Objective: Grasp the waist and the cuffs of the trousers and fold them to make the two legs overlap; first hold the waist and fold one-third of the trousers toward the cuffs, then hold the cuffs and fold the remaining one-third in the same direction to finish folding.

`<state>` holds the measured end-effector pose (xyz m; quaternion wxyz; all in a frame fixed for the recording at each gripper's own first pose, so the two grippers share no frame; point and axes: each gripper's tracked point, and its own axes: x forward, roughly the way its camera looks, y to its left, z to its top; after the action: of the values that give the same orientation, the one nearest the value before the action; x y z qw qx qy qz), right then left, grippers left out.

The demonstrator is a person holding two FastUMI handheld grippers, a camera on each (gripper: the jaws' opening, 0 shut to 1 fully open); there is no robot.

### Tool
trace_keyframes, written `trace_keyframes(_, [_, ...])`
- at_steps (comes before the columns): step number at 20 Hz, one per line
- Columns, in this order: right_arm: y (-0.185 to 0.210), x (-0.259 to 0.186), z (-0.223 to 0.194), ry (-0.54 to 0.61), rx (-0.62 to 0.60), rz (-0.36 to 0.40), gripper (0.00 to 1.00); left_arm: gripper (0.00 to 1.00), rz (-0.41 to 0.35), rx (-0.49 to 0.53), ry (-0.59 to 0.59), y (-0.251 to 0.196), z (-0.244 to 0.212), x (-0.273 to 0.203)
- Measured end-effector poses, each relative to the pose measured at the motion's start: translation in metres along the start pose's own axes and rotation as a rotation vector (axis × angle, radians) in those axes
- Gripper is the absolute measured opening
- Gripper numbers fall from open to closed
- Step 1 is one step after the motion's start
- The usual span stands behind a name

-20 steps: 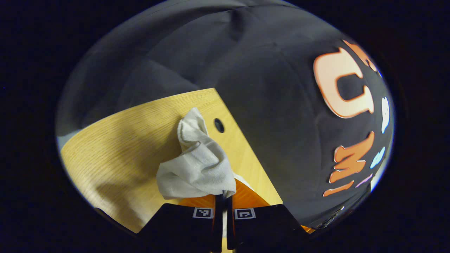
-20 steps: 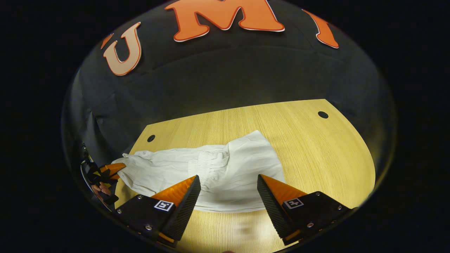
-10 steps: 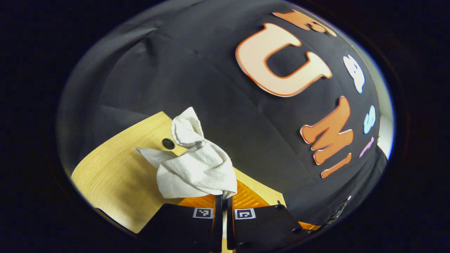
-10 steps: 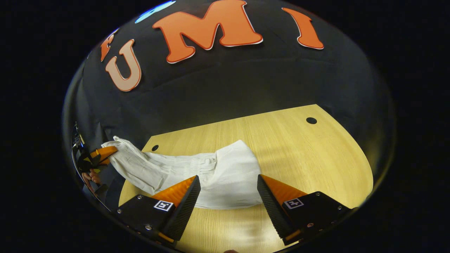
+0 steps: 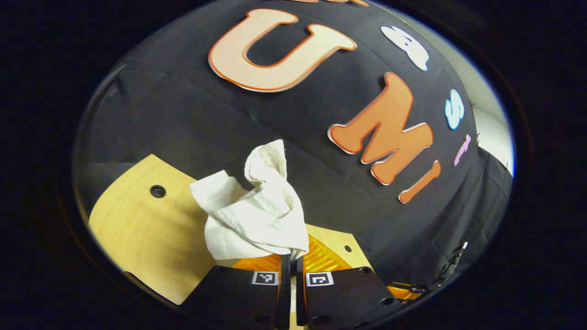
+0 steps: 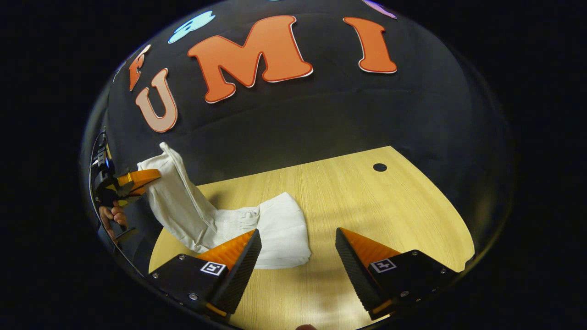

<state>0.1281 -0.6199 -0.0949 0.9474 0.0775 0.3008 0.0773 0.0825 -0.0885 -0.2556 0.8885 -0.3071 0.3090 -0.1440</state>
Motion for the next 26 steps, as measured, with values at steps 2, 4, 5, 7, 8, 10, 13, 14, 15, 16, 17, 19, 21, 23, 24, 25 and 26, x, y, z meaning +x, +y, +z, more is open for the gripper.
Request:
trace_keyframes(2, [-0.015,-0.005,-0.002,-0.002,0.005,-0.006,0.99,0.08,-0.021,0.029,0.027,-0.029,-0.018,0.015])
trace_keyframes(4, [-0.03,-0.011,-0.003,-0.002,0.012,-0.014,0.98,0.08,-0.036,0.072,0.065,-0.056,-0.04,0.033])
trace_keyframes(5, [-0.038,-0.013,-0.004,-0.005,0.016,-0.017,0.99,0.08,-0.041,0.098,0.089,-0.065,-0.055,0.046])
trace_keyframes(7, [-0.053,-0.018,-0.004,-0.008,0.032,-0.023,0.99,0.08,-0.049,0.116,0.153,-0.087,-0.092,0.067])
trace_keyframes(8, [-0.059,-0.02,-0.002,-0.008,0.039,-0.024,0.98,0.08,-0.05,0.126,0.178,-0.097,-0.108,0.077])
trace_keyframes(10, [-0.071,-0.022,0.0,-0.013,0.044,-0.032,0.99,0.08,-0.037,0.168,0.219,-0.109,-0.138,0.095])
trace_keyframes(13, [-0.091,-0.028,0.0,-0.014,0.045,-0.044,0.99,0.09,-0.008,0.207,0.318,-0.12,-0.187,0.111])
trace_keyframes(14, [-0.096,-0.029,0.001,-0.015,0.043,-0.044,0.99,0.12,-0.007,0.205,0.362,-0.122,-0.206,0.115])
trace_keyframes(15, [-0.101,-0.03,0.001,-0.015,0.04,-0.046,0.99,0.14,-0.01,0.202,0.408,-0.123,-0.221,0.116])
trace_keyframes(16, [-0.104,-0.031,0.002,-0.014,0.035,-0.045,0.99,0.22,-0.032,0.198,0.443,-0.129,-0.234,0.113])
trace_keyframes(17, [-0.107,-0.032,0.001,-0.012,0.031,-0.043,0.99,0.42,-0.047,0.206,0.462,-0.137,-0.242,0.106])
trace_keyframes(19, [-0.109,-0.033,0.005,-0.017,0.019,-0.029,0.99,0.72,-0.068,0.257,0.456,-0.151,-0.249,0.099])
trace_keyframes(21, [-0.106,-0.033,0.011,-0.029,0.002,-0.01,0.99,0.79,-0.07,0.307,0.426,-0.162,-0.244,0.083])
trace_keyframes(23, [-0.098,-0.034,0.02,-0.05,-0.018,0.013,0.99,1.0,-0.056,0.348,0.369,-0.165,-0.223,0.063])
trace_keyframes(24, [-0.094,-0.035,0.025,-0.064,-0.033,0.022,0.98,0.99,-0.044,0.37,0.33,-0.165,-0.209,0.05])
trace_keyframes(25, [-0.088,-0.036,0.031,-0.082,-0.051,0.032,0.99,0.99,-0.027,0.391,0.287,-0.165,-0.193,0.043])
trace_keyframes(26, [-0.083,-0.039,0.037,-0.103,-0.073,0.037,0.99,0.99,-0.006,0.412,0.24,-0.165,-0.178,0.034])
